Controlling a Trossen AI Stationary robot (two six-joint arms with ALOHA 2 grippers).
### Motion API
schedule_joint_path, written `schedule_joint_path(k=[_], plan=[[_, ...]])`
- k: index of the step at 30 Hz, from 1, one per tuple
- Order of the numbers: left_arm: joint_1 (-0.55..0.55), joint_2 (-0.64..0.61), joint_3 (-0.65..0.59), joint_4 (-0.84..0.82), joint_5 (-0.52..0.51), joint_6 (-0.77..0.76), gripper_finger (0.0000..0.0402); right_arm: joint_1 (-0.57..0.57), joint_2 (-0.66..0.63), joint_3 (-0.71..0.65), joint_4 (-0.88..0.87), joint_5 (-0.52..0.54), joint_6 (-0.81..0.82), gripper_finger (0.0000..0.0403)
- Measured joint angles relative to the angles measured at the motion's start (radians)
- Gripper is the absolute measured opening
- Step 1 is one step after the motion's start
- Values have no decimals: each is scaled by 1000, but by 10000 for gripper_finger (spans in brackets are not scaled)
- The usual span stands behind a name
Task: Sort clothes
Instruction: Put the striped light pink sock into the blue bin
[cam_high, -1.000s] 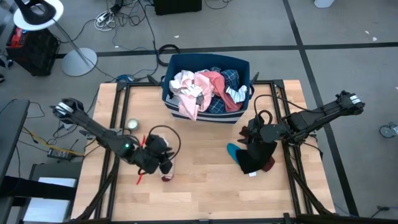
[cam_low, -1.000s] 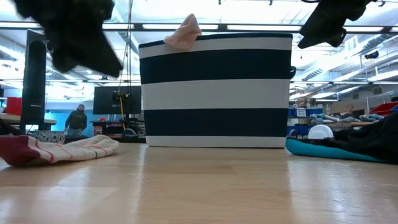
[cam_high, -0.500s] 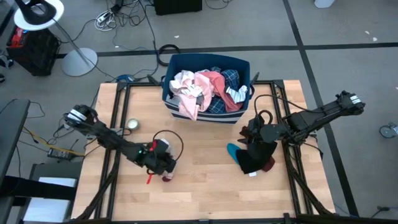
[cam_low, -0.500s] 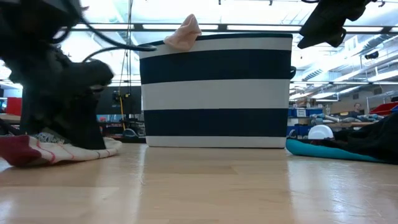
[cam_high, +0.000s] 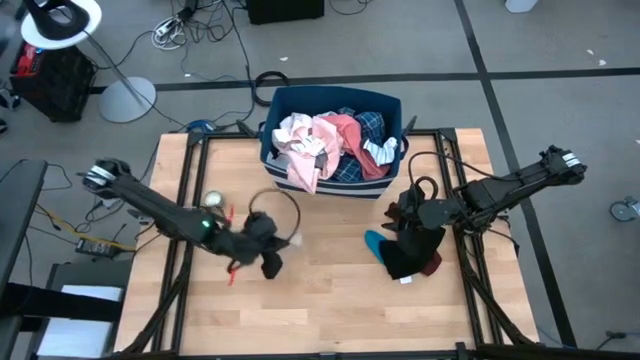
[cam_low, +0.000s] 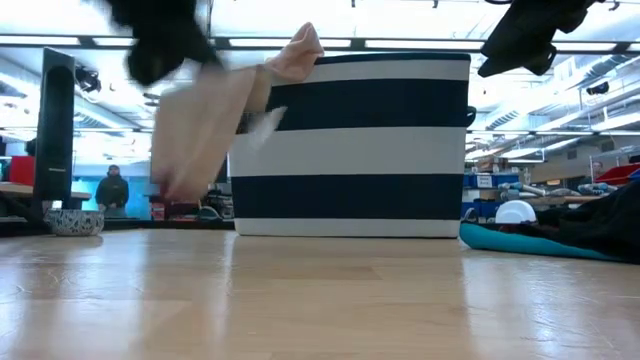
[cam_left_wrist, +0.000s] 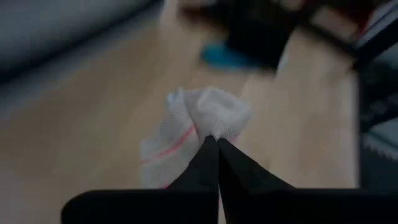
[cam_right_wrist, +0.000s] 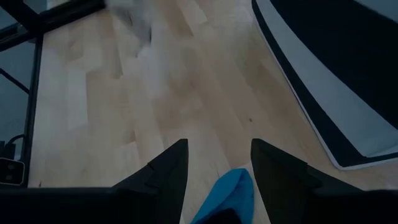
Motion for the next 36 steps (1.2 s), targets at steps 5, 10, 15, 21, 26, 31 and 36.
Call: schedule_joint_path(k=[5, 10, 15, 21, 26, 31, 36], plan=[[59, -90, 202, -103, -99, 294, 1, 0, 0, 0, 1, 0, -1, 176], [195, -96, 396, -117, -169, 584, 0, 0, 0, 0, 1, 0, -1, 176], [387, -46, 501, -99, -122, 735, 0, 0, 0, 0, 1, 0, -2, 176], [610, 21, 521, -58, 7, 769, 0, 0, 0, 0, -4, -1, -11, 176], [726, 148, 519, -77, 112, 714, 0, 0, 0, 0, -5, -1, -28, 176], [768, 316, 519, -45, 116, 707, 8, 0, 0, 0, -5, -1, -28, 176], [816, 472, 519, -30, 282, 625, 47, 0, 0, 0, -5, -1, -28, 176]])
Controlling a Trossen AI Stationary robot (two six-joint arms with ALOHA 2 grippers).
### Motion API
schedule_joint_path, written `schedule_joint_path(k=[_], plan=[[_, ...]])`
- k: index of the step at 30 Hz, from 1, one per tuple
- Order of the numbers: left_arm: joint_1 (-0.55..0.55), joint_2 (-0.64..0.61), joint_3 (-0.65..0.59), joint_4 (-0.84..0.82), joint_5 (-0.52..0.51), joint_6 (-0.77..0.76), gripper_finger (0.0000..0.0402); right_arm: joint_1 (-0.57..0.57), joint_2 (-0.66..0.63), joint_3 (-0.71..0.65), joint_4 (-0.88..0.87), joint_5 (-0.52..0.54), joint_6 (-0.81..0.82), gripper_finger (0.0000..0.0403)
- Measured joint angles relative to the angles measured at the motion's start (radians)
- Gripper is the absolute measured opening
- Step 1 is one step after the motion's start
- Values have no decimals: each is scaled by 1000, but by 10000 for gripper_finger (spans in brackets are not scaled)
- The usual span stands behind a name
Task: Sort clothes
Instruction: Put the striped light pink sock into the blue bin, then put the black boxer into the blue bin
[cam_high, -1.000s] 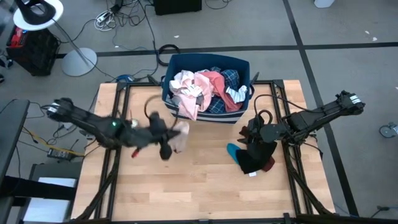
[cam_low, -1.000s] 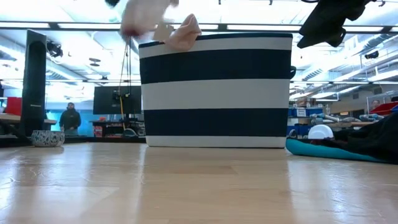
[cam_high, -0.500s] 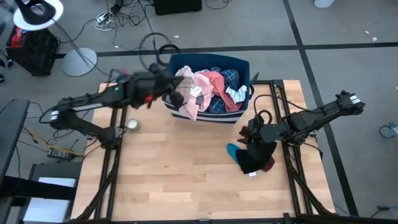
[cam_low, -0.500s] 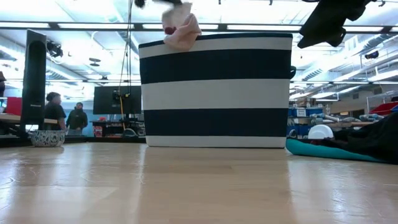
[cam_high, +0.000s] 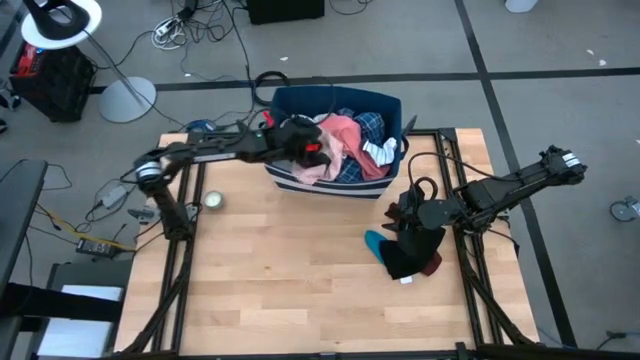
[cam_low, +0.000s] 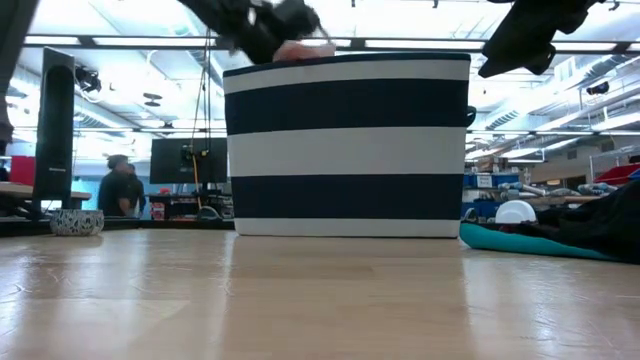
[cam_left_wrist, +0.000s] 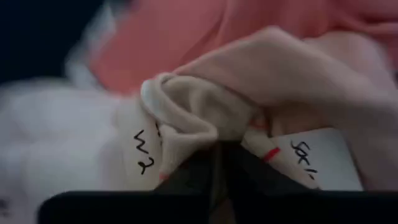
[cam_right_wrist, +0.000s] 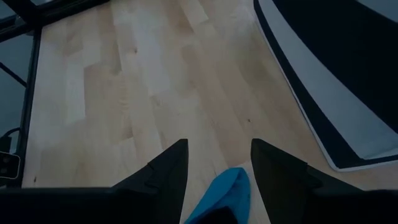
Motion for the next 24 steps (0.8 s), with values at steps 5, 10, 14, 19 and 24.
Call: schedule_joint_path(k=[5, 10, 14, 19, 24], plan=[[67, 108, 5, -49, 200, -134, 111, 0, 0, 0, 0, 0, 0, 176], [116, 138, 6, -112, 343, -151, 145, 0, 0, 0, -1, 0, 0, 176], [127, 112, 31, -132, 404, -151, 149, 0, 0, 0, 0, 0, 0, 176], [121, 32, 147, -161, 432, -146, 150, 0, 0, 0, -1, 0, 0, 176], [92, -65, 218, -234, 422, -108, 150, 1, 0, 0, -2, -10, 21, 176]])
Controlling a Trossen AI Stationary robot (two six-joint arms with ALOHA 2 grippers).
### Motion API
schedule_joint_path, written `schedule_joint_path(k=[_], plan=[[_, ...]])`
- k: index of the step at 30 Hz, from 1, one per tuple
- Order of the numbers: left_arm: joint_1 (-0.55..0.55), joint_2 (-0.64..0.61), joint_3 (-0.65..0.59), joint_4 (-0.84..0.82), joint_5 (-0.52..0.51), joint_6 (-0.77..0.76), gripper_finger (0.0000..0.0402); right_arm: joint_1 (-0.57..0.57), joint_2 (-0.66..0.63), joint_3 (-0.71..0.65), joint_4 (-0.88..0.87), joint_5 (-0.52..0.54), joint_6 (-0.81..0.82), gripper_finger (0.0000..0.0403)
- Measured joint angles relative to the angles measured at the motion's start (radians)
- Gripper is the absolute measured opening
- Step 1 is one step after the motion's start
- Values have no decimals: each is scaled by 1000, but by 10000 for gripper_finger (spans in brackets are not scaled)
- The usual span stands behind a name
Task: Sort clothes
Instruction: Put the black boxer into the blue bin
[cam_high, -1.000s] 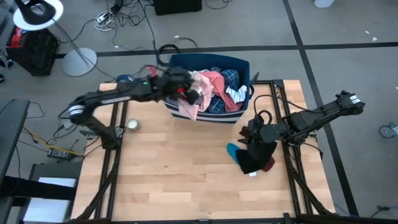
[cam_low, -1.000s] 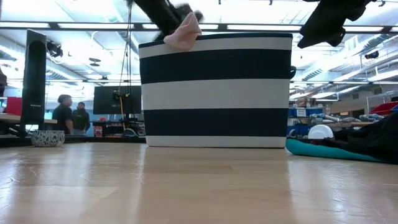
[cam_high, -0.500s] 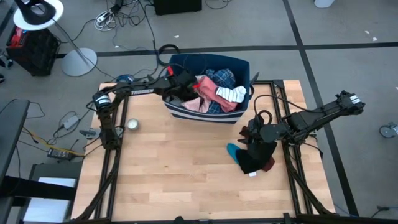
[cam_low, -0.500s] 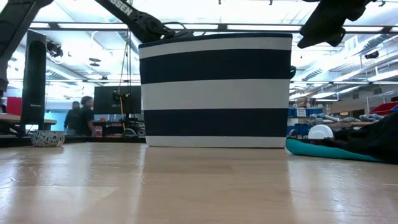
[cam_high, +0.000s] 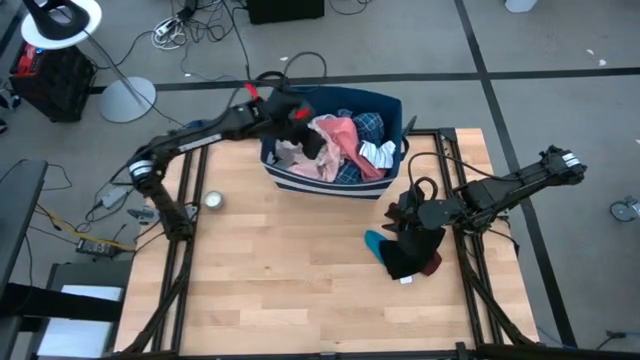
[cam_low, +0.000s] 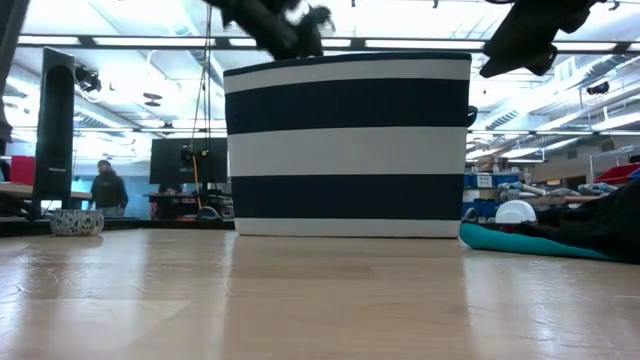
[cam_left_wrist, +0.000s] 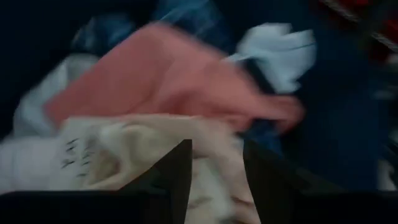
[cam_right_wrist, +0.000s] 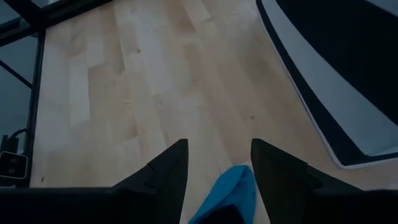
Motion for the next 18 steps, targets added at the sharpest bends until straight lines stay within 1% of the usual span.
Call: schedule_joint_path(k=[3, 5, 6, 8, 10, 12, 15, 16, 18], plan=[[-47, -82, 5, -3, -4, 74, 150, 0, 0, 0, 0, -4, 14, 176], [-90, -134, 6, -38, -53, 103, 150, 0, -6, 0, -2, -4, 21, 176], [-119, -160, 5, -62, -108, 119, 150, 0, -12, 0, -2, -4, 32, 176], [-191, -208, -8, -91, -264, 148, 150, 3, -31, 0, -20, -4, 73, 176], [-277, -273, -47, -88, -419, 168, 150, 14, -56, 0, -64, 6, 121, 175], [-371, -338, -106, -66, -538, 180, 150, 32, -83, 0, -134, 24, 175, 173], [-498, -436, -247, -22, -683, 169, 150, 60, -114, 0, -234, 33, 279, 171], [-541, -474, -304, 5, -713, 161, 150, 71, -121, 0, -262, 33, 310, 171], [-619, -555, -417, 69, -737, 146, 150, 97, -126, 0, -304, 33, 357, 171]])
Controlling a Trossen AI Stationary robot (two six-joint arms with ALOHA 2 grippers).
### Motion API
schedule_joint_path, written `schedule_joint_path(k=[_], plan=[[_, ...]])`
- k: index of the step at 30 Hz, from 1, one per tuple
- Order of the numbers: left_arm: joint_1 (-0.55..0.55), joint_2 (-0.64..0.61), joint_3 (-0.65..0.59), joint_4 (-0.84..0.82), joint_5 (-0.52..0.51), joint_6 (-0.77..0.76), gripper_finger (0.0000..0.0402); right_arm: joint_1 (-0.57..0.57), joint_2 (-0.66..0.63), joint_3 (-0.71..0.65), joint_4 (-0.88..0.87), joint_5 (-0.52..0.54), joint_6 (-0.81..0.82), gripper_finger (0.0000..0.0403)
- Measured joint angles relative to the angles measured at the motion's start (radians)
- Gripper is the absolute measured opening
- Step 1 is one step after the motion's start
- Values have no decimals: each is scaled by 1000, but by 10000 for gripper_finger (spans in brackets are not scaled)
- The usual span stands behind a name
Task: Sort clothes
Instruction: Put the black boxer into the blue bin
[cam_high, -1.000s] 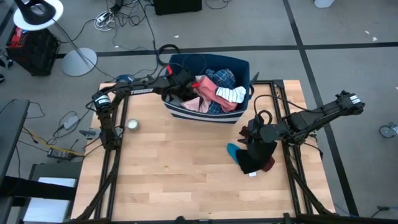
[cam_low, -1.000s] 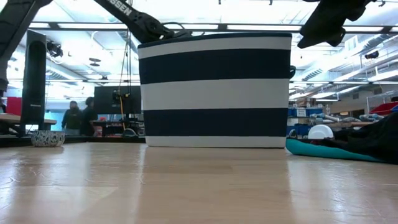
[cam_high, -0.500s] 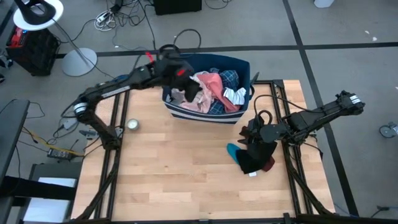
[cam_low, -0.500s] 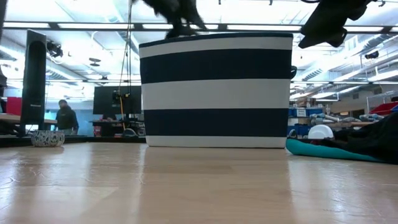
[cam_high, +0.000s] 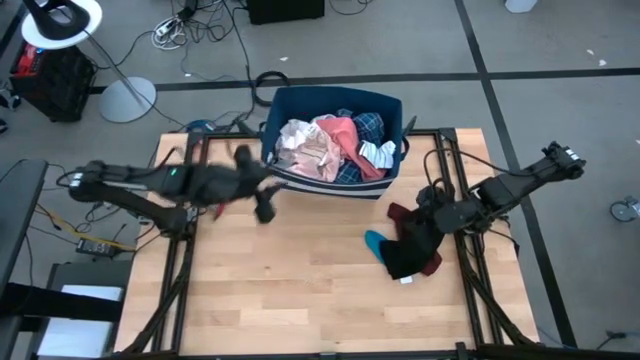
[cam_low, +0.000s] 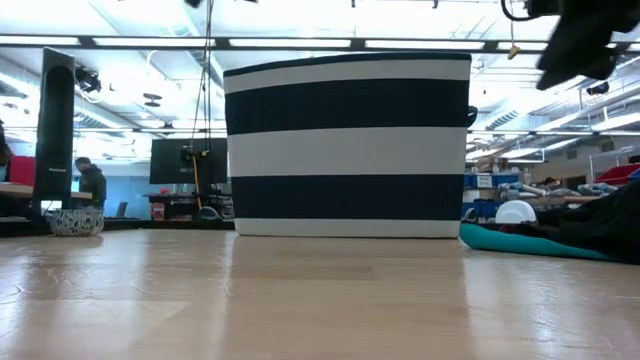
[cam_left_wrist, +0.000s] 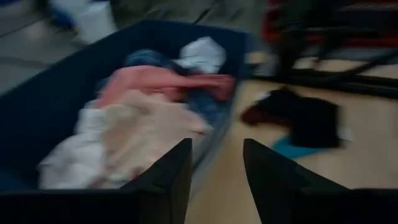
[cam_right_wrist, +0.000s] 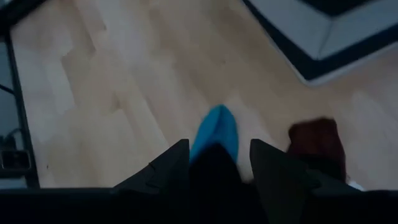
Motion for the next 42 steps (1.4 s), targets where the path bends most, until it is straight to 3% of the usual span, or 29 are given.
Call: schedule_joint_path(k=[6, 9, 15, 19, 24, 28, 31, 32, 37, 42], plan=[[-165, -198, -318, 238, -21, -3, 150, 40, 31, -6, -75, -3, 25, 170], [-197, -271, -433, 311, -20, -3, 150, 33, 60, -22, -126, -10, 85, 170], [-214, -349, -621, 405, -22, -50, 150, 15, 117, -126, -155, -121, 309, 170], [-218, -371, -740, 549, -22, -43, 150, 11, 148, -234, -56, -256, 418, 170], [-218, -386, -837, 702, -20, -21, 150, -2, 189, -364, 159, -265, 451, 168], [-218, -386, -868, 718, -20, -21, 150, -18, 219, -389, 207, -276, 444, 117], [-218, -386, -876, 702, -20, -20, 150, -19, 213, -336, 146, -272, 397, 29], [-218, -386, -876, 701, -20, -10, 150, -19, 205, -304, 110, -266, 386, 18], [-218, -386, -876, 701, -16, 90, 150, -16, 179, -67, -177, -191, 384, 16], [-217, -386, -876, 717, -34, 41, 150, -3, 179, 225, -437, -43, 344, 8]])
